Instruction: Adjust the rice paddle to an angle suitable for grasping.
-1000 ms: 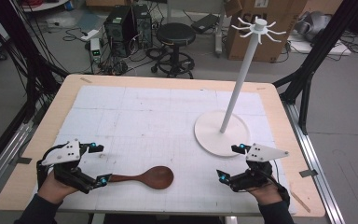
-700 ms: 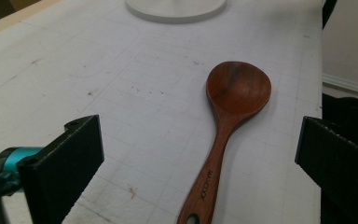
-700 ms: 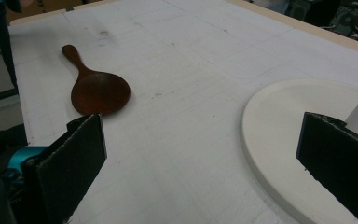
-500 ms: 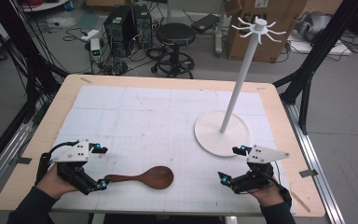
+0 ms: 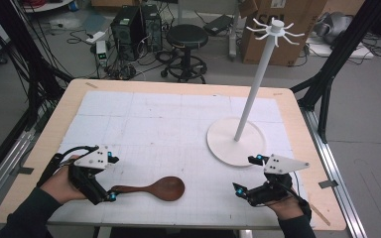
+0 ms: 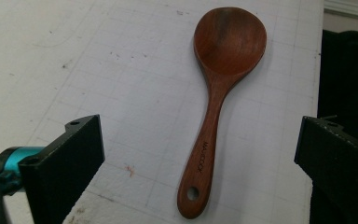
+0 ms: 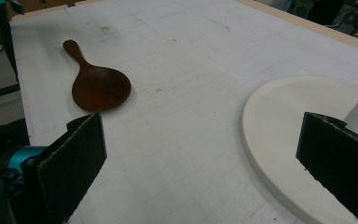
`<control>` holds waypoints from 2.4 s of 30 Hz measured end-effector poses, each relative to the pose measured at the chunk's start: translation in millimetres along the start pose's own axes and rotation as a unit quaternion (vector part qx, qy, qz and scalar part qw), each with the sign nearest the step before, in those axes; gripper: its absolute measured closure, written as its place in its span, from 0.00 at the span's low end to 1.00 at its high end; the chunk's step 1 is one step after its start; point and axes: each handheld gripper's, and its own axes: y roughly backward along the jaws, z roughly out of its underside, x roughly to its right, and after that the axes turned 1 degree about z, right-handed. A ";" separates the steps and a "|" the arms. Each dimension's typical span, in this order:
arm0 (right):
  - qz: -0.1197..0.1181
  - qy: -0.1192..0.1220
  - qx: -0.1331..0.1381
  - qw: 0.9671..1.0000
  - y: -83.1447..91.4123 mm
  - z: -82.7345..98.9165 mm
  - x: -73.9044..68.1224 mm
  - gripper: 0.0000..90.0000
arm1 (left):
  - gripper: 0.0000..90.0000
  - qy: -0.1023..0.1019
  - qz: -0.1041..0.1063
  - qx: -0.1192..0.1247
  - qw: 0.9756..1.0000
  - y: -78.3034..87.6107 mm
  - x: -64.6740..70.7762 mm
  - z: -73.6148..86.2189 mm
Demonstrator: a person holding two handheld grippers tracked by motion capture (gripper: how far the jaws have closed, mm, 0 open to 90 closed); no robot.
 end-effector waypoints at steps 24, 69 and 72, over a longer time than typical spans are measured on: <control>-0.004 -0.002 -0.010 1.000 -3.1 3.6 1.7 0.00 | 0.07 -0.030 0.029 -0.133 0.990 -30.6 -1.8 -32.0; -0.003 -0.001 -0.026 1.000 -5.9 7.4 2.2 0.00 | 0.66 -0.065 0.049 -0.311 0.947 -96.0 13.4 -60.6; -0.002 0.000 -0.027 1.000 -6.0 7.7 2.6 0.00 | 0.69 -0.064 0.045 -0.316 0.946 -98.4 13.5 -60.5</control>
